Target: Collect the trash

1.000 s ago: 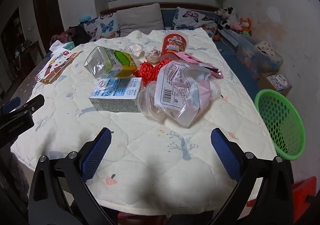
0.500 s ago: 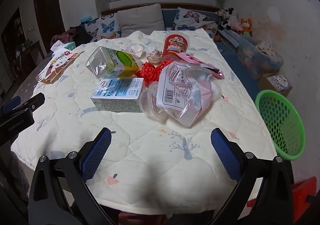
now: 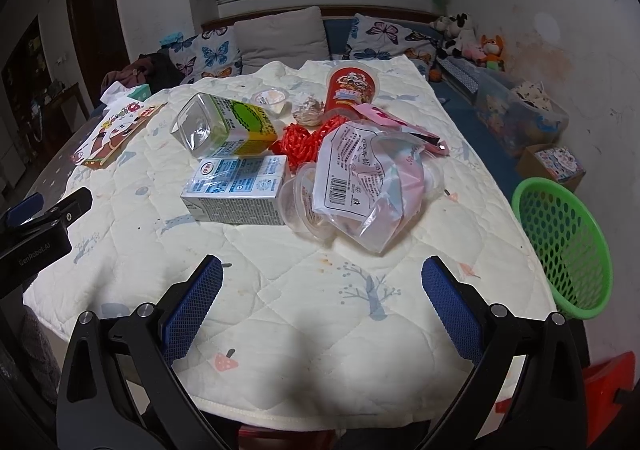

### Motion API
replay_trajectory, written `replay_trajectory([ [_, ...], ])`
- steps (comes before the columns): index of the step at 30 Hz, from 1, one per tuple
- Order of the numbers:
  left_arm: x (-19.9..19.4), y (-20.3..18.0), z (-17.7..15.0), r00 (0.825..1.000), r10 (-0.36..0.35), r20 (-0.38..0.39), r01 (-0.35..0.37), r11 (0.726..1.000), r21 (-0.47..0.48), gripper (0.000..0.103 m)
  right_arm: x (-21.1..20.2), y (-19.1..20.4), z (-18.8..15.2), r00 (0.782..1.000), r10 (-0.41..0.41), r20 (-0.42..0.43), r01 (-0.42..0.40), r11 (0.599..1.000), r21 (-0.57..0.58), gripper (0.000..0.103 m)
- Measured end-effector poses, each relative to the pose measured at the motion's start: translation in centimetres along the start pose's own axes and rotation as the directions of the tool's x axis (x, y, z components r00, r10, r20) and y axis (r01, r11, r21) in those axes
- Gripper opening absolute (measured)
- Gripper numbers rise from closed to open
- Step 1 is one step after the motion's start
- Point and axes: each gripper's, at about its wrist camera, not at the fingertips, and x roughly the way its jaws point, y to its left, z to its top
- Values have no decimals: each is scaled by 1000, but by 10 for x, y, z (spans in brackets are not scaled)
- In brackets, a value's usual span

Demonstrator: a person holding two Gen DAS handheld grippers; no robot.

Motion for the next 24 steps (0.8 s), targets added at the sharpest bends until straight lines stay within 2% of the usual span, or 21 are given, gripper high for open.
replay_trajectory([
  [24, 6, 0, 0, 1000, -3, -5, 3, 1000, 5, 96, 4, 0, 1, 1000, -4, -7, 4, 1000, -4, 99],
])
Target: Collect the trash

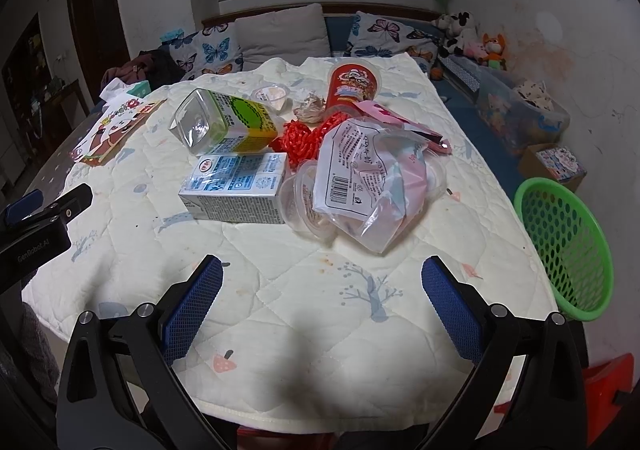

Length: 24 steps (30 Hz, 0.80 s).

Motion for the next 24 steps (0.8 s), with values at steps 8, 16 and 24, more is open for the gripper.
replay_trajectory([
  [8, 2, -1, 2, 1000, 0, 2, 0, 1000, 4, 96, 0, -1, 1, 1000, -2, 2, 2, 1000, 2, 99],
  [16, 1, -6, 5, 1000, -4, 1, 4, 1000, 15, 96, 0, -7, 4, 1000, -8, 5, 8, 1000, 5, 99],
  [24, 2, -10, 9, 1000, -9, -3, 9, 1000, 27, 96, -1, -10, 10, 1000, -6, 13, 6, 1000, 4, 99],
])
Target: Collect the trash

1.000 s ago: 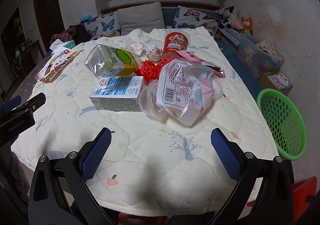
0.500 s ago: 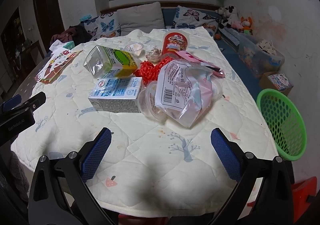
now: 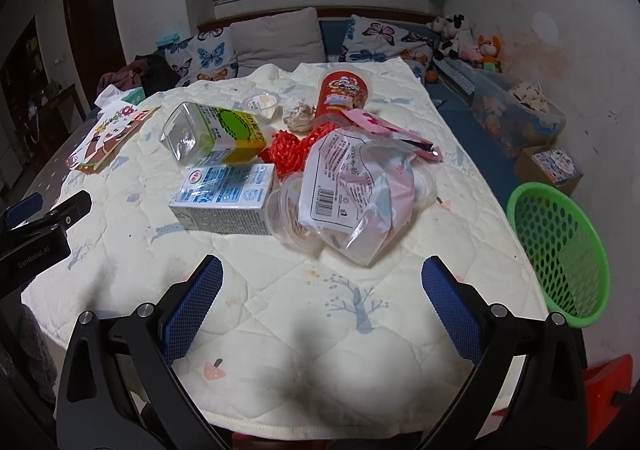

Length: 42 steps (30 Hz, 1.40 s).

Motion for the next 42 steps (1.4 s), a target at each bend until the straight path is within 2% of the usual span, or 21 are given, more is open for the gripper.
replay_trajectory([
  [9, 1, -6, 9, 1000, -9, -5, 9, 1000, 16, 96, -1, -6, 7, 1000, 0, 16, 0, 1000, -5, 98],
  [19, 5, -10, 24, 1000, -21, 1, 21, 998, 52, 96, 9, -32, 18, 1000, 18, -15, -18, 1000, 22, 96],
  [27, 16, -17, 35, 999, -48, 0, 48, 995, 89, 96, 18, -52, 32, 999, 42, -25, -41, 998, 52, 87],
  [33, 20, -28, 43, 993, -118, -29, 120, 988, 95, 96, 29, -59, 46, 999, 35, -32, -34, 999, 41, 84],
  [36, 26, -37, 49, 982, -180, -59, 184, 979, 83, 96, 33, -61, 50, 999, 35, -32, -33, 999, 40, 84],
  [39, 36, -44, 58, 967, -235, -102, 240, 970, 32, 96, 36, -63, 52, 999, 40, -32, -38, 998, 41, 84],
  [40, 39, -46, 61, 962, -249, -112, 252, 967, 19, 96, 37, -63, 52, 999, 37, -31, -35, 999, 40, 84],
  [42, 43, -53, 65, 964, -245, -107, 248, 969, 16, 96, 39, -67, 52, 999, 35, -32, -34, 999, 40, 84],
])
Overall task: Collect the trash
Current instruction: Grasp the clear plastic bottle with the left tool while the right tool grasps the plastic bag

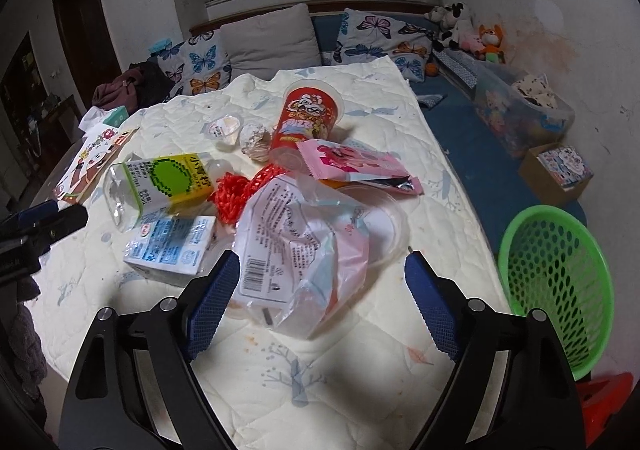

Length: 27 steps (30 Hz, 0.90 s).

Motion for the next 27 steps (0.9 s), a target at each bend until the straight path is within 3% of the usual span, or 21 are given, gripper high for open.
replay_trajectory([
  [7, 23, -1, 13, 995, -71, -70, 61, 990, -123, 96, 3, -16, 7, 1000, -12, 7, 12, 1000, 17, 84],
  [16, 52, 0, 13, 995, -49, -83, 25, 961, -274, 94, 12, -18, 9, 1000, -2, -3, 2, 1000, 1, 82],
  [21, 68, -1, 15, 991, -70, -112, 33, 952, -305, 73, 16, -19, 4, 999, 39, -16, -39, 999, 12, 78],
  [23, 71, 0, 14, 990, -84, -116, 42, 944, -327, 68, 20, -20, 3, 999, 50, -21, -49, 998, 25, 75],
  [26, 75, -1, 12, 988, -95, -120, 51, 943, -328, 52, 28, -21, 7, 997, 76, -26, -75, 997, 33, 70],
  [27, 75, -1, 11, 988, -99, -121, 54, 943, -330, 52, 31, -20, 9, 996, 82, -26, -81, 996, 27, 68],
])
